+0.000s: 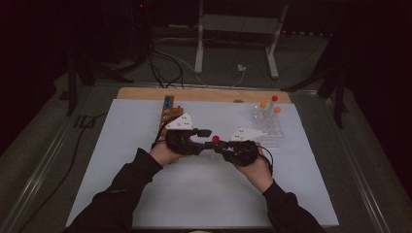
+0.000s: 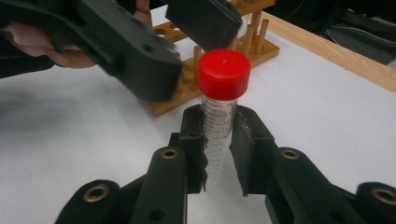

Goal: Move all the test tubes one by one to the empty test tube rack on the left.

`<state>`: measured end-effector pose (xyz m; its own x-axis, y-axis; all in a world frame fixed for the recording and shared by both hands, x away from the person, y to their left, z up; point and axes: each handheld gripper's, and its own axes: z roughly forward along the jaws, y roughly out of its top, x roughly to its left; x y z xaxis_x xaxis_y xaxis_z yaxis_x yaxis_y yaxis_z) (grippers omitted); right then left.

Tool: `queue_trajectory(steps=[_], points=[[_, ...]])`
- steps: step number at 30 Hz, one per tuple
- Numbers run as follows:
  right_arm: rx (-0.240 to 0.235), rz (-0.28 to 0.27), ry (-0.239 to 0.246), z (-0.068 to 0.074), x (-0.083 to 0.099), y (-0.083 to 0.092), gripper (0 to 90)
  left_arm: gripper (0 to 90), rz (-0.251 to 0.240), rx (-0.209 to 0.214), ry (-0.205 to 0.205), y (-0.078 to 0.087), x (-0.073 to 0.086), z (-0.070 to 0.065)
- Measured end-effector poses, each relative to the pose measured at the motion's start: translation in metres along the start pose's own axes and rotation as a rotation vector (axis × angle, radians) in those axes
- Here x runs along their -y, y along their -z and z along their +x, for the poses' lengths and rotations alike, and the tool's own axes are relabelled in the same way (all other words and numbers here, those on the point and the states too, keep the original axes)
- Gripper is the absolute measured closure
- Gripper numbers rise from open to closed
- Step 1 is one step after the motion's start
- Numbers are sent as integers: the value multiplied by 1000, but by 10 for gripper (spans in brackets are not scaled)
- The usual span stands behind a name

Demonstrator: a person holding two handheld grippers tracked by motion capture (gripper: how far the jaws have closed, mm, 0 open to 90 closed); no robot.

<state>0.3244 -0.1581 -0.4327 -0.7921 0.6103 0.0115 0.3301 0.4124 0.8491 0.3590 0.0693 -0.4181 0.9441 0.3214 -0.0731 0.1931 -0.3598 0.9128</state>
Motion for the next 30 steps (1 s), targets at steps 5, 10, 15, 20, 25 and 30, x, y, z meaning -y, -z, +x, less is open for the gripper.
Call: queue_trajectory(steps=[5, 10, 15, 20, 25, 30], points=[[-5, 0, 2, 1, 0, 0, 756, 635, 7, 0, -24, -6, -1, -1], [-3, -3, -2, 1, -1, 0, 756, 703, 9, 3, -40, -10, -1, -1], [-5, -10, -9, 0, 0, 0, 751, 714, 7, 4, -38, -9, -2, 0], [-1, -30, -16, 0, -1, 2, 708, 716, 0, -14, -44, -3, -5, 2], [2, -53, -28, -2, -2, 5, 662, 717, -20, -43, -38, 10, -12, 8], [4, -63, -43, -3, -3, 7, 574, 718, -26, -85, -47, 24, -20, 16]])
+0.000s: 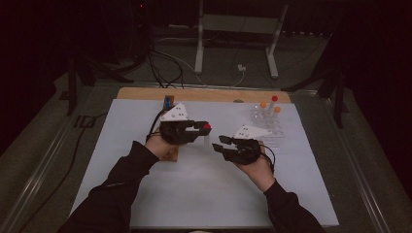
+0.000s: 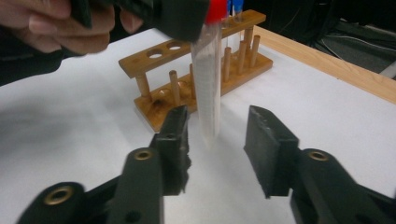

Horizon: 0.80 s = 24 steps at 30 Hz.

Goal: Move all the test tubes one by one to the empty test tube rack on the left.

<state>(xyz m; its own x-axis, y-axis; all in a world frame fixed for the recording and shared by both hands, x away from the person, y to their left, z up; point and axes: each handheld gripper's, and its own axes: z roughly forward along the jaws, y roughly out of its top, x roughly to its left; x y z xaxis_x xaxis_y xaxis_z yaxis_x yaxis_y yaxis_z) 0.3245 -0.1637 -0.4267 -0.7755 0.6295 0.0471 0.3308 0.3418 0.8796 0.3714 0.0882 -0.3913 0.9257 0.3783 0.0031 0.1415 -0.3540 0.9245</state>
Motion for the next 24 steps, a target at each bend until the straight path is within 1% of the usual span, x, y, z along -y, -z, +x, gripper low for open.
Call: queue_trajectory(steps=[2, 4, 7, 14, 18, 21, 23, 24], points=[[3, 1, 4, 0, -1, 1, 560, 718, -3, -15, 1, 6, -3, 4], [-4, -4, -1, 1, -1, 2, 549, 718, -3, -31, -2, 11, -4, 7], [-3, -16, -4, 2, -2, 3, 510, 718, -2, -58, 3, 19, -6, 13], [3, -29, -16, 4, -4, 3, 278, 718, -7, -106, 15, 34, -7, 25], [0, -25, -20, 5, -4, 1, 181, 718, -6, -127, 21, 42, -7, 31], [-17, -27, -19, 5, -4, 1, 112, 718, -10, -146, 28, 48, -9, 35], [-41, -26, -12, 5, -4, 1, 50, 718, -6, -160, 29, 52, -9, 39], [-50, -27, -11, 5, -4, 2, 33, 718, -10, -166, 34, 54, -9, 41]])
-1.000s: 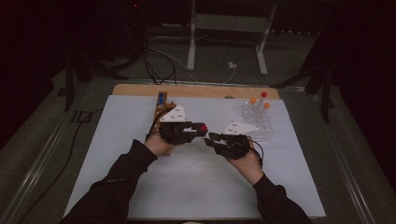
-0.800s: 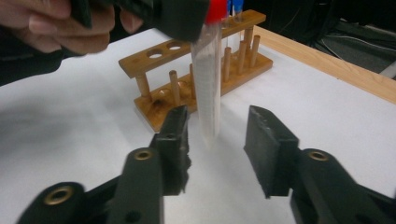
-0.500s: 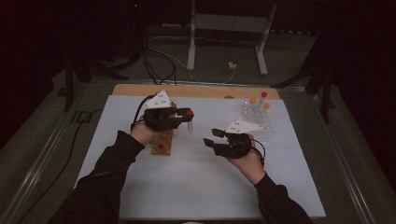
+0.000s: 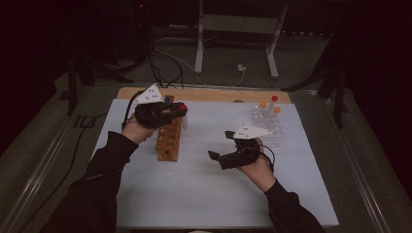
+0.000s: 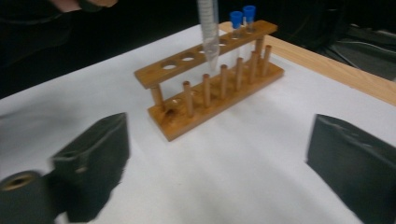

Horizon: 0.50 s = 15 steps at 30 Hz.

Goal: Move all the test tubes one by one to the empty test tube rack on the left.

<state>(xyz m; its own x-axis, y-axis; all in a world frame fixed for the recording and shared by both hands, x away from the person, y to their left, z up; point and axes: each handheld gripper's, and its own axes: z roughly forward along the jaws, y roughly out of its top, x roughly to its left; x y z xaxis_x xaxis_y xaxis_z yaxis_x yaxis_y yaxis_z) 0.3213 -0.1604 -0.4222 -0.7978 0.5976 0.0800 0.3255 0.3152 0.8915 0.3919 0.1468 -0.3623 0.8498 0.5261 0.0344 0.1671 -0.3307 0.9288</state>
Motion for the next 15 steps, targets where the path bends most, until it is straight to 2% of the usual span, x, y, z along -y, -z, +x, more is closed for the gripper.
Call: queue_trajectory(steps=[5, 10, 15], points=[[-15, -13, -1, 0, 0, 2, 15, 718, 2, -40, 19, 7, 2, 13], [-11, -15, 9, 0, -1, 2, 0, 718, -9, -93, 44, 11, 5, 28], [-9, -13, 6, 0, -1, 2, 0, 718, 3, -146, 60, 12, 10, 42]])
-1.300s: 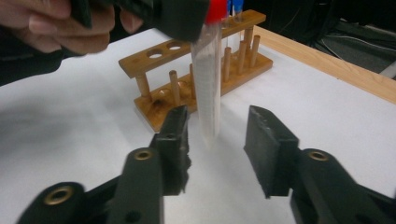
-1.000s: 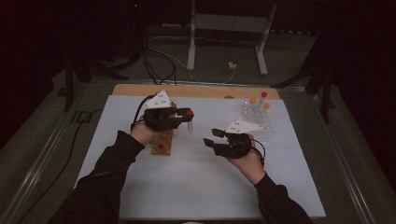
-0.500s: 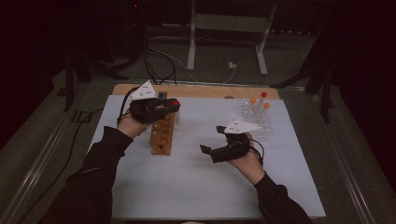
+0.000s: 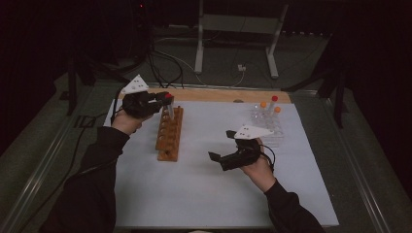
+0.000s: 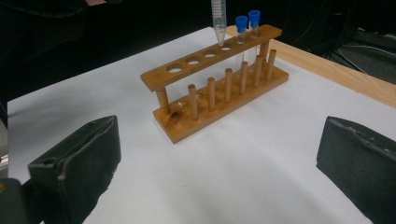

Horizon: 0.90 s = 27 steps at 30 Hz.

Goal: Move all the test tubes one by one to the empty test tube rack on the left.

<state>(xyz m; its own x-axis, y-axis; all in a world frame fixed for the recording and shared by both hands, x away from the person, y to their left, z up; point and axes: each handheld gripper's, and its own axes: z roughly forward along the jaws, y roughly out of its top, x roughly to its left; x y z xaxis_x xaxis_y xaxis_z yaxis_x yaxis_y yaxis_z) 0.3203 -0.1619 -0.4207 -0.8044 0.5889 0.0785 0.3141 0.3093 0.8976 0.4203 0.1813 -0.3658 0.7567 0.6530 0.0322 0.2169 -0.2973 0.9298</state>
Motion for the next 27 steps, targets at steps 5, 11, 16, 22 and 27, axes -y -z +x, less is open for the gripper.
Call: queue_trajectory(steps=[5, 11, 16, 22, 27], points=[[9, -4, 3, 0, 0, 1, 0, 718, 10, -39, 27, -4, 7, 12], [9, -6, 2, 0, 0, 1, 0, 718, 7, -70, 37, -9, 15, 19], [7, -2, 7, 0, 0, 1, 0, 718, 28, -87, 42, -15, 21, 22], [6, -2, 5, 0, 1, 1, 0, 718, 45, -87, 66, -22, 33, 25], [6, -3, 6, 0, 0, 1, 0, 718, 65, -87, 73, -27, 40, 26]])
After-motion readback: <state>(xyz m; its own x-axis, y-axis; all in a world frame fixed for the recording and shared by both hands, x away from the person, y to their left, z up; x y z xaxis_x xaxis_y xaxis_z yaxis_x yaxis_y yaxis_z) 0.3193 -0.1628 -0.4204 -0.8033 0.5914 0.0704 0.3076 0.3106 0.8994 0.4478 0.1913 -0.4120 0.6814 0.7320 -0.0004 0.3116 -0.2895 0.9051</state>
